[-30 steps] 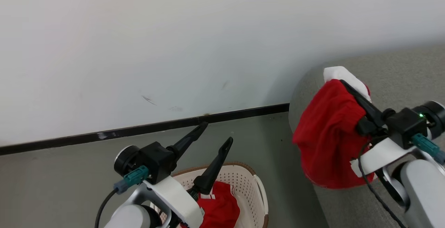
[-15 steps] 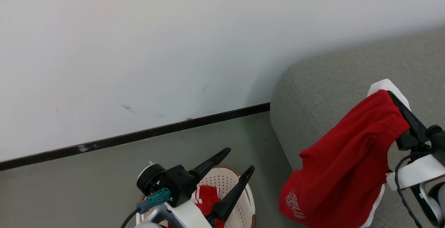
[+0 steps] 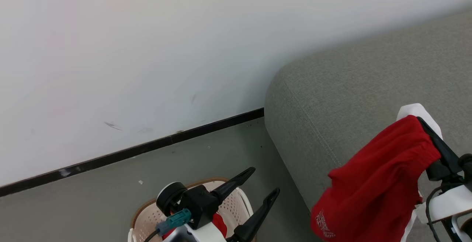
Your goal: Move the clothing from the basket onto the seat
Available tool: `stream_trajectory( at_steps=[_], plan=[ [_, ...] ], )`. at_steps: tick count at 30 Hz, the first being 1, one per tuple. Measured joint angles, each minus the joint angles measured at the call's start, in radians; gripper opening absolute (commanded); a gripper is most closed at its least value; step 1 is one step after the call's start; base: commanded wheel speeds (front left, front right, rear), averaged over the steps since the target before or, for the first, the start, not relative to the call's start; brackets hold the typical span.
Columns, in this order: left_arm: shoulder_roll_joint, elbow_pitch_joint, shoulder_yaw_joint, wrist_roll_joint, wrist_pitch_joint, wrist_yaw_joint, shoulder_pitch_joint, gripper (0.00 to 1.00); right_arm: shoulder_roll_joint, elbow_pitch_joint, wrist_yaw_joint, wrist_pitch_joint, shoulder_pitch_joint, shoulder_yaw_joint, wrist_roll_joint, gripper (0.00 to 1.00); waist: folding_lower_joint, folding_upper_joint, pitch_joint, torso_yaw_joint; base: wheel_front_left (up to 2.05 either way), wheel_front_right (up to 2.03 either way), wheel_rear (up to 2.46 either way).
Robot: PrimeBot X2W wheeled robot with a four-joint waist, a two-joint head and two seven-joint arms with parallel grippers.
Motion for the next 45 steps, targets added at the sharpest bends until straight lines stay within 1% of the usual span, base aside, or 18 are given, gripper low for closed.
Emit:
stream_trajectory(
  at_steps=[5,8,11,16,19,21,26,28,33,39,44,45],
  plan=[
    [-0.001,0.010,-0.002,0.000,-0.018,-0.001,0.001,1.00,0.005,-0.026,0.000,0.010,0.017,0.016,0.012,0.00,0.0000,0.0000,0.000,-0.035,0.00,0.00,0.00],
    [-0.003,0.013,-0.002,0.000,-0.019,-0.001,0.006,1.00,0.004,-0.027,0.000,0.011,0.015,0.076,0.053,0.00,0.0000,0.0000,0.003,-0.047,0.00,0.00,0.00],
    [-0.003,0.016,-0.002,0.000,-0.019,-0.001,0.016,1.00,-0.023,-0.022,0.000,0.022,0.001,0.135,0.070,0.00,0.0000,0.0000,0.012,-0.054,0.00,0.00,0.00],
    [-0.002,0.016,0.001,0.003,-0.021,0.001,0.018,1.00,-0.063,-0.002,0.000,0.040,-0.106,0.173,0.116,0.00,0.0001,0.0000,0.032,-0.056,0.00,0.00,0.00],
    [0.002,0.016,0.008,0.005,-0.021,0.002,0.017,1.00,-0.078,0.022,0.000,0.056,-0.190,0.186,0.184,0.00,0.0000,0.0000,0.047,-0.054,0.00,0.00,0.00],
    [0.005,0.013,0.015,0.009,-0.021,0.006,0.016,1.00,-0.107,0.047,0.000,0.080,-0.253,0.198,0.201,0.00,0.0000,0.0000,0.058,-0.052,0.00,0.00,0.00],
    [0.012,-0.002,0.033,0.016,-0.017,0.014,-0.006,1.00,-0.145,0.100,0.000,0.116,-0.427,0.173,0.258,0.00,0.0000,0.0000,0.088,-0.044,0.00,0.00,0.00],
    [0.015,-0.012,0.035,0.024,-0.015,0.014,-0.018,1.00,-0.171,0.120,0.000,0.126,-0.496,0.159,0.260,0.00,0.0000,0.0000,0.102,-0.041,0.00,0.00,0.00],
    [0.019,-0.028,0.033,0.032,0.007,0.016,-0.031,1.00,-0.219,0.196,0.000,0.143,-0.627,0.097,0.286,0.00,0.0000,0.0000,0.139,-0.034,0.00,0.00,0.00],
    [0.025,-0.063,0.031,0.040,0.028,0.022,-0.066,1.00,-0.248,0.298,0.000,0.143,-0.708,0.036,0.305,0.00,0.0000,0.0000,0.189,-0.025,0.00,0.00,0.00],
    [0.026,-0.098,0.031,0.059,0.046,0.022,-0.097,1.00,-0.272,0.382,0.000,0.143,-0.735,0.009,0.305,0.00,0.0000,0.0000,0.236,-0.014,0.00,0.00,0.00],
    [0.026,-0.098,0.031,0.059,0.046,0.022,-0.097,1.00,-0.272,0.382,0.000,0.143,-0.735,0.009,0.305,0.00,0.0000,0.0000,0.236,-0.014,0.00,0.00,0.00]
  ],
)
